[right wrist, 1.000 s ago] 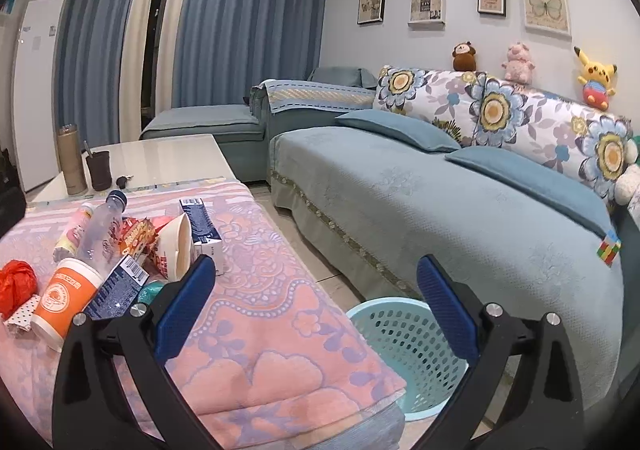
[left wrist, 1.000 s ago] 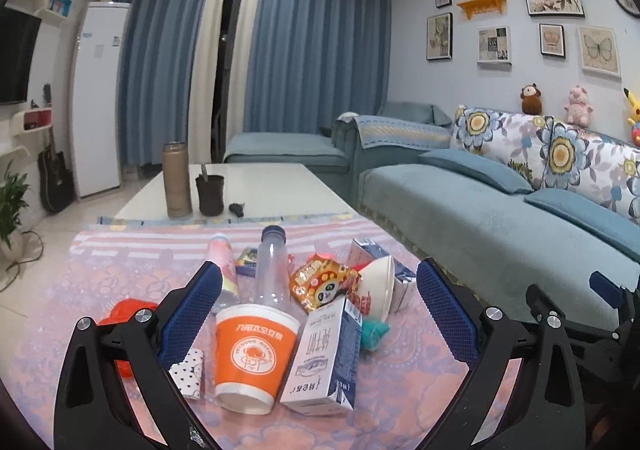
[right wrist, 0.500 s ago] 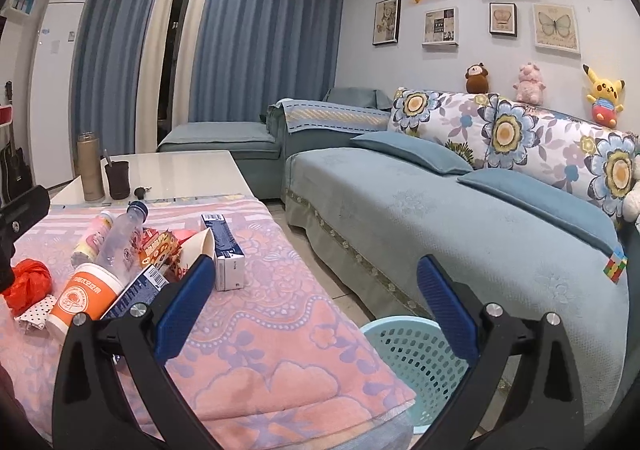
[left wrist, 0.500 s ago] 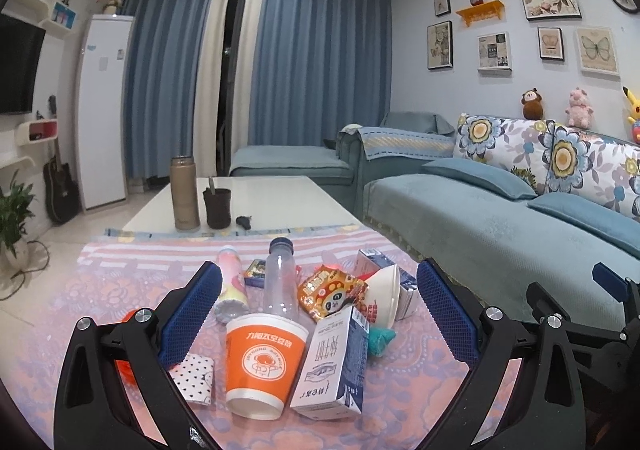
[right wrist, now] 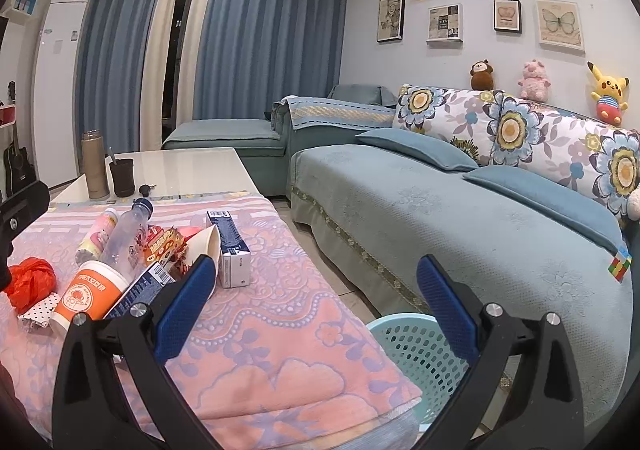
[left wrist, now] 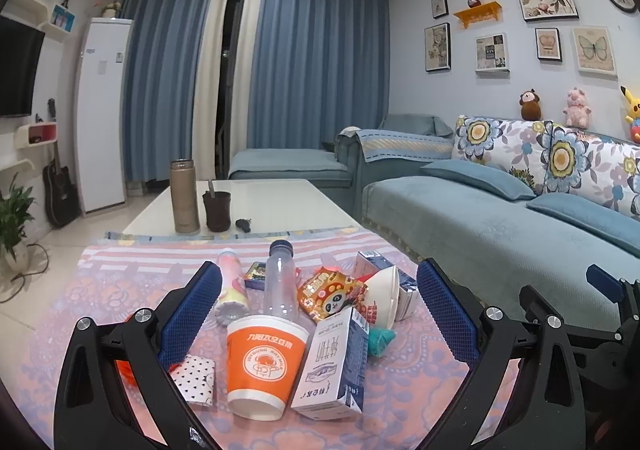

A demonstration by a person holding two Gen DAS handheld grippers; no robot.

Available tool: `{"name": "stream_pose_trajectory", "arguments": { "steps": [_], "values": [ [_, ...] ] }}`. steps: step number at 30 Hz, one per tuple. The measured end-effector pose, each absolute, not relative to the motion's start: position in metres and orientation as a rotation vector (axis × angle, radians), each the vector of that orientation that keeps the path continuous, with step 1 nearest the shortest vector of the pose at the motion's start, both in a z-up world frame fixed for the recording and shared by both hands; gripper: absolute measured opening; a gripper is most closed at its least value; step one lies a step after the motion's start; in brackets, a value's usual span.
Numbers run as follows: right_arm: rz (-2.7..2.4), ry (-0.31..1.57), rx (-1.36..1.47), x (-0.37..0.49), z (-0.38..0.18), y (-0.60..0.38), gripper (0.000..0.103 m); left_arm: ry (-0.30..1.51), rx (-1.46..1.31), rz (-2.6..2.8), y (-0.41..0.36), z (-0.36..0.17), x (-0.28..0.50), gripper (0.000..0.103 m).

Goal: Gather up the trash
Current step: 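Move both tools toward the trash items on the pink tablecloth, then grasp the red plastic bag with the left tool while the right tool grasps the milk carton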

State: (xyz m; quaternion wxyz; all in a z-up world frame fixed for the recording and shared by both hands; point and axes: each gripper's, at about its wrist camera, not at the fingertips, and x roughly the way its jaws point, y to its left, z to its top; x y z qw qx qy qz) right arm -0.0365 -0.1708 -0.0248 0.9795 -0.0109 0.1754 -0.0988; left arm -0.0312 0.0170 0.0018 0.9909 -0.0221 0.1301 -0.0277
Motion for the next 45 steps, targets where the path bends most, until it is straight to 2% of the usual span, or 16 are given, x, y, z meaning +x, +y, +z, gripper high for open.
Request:
{"name": "stream_pose_trajectory", "arguments": {
  "steps": [30, 34, 40, 45],
  "values": [
    [-0.145, 0.368, -0.029, -0.035, -0.025, -0.169, 0.095, 0.287, -0.114, -0.101, 0.028, 0.001, -0.027, 0.095],
    [-0.138, 0.384, -0.022, -0.033, -0.026, -0.170, 0.089, 0.287, -0.121, -0.105, 0.029, 0.002, -0.027, 0.095],
    [-0.118, 0.410, -0.027, -0.027, -0.026, -0.172, 0.069, 0.278, -0.194, -0.072, 0.059, 0.013, -0.028, 0.095],
    [-0.071, 0.413, -0.024, -0.024, -0.020, -0.175, 0.068, 0.309, -0.261, 0.030, 0.121, 0.026, -0.033, 0.095]
  ]
}}
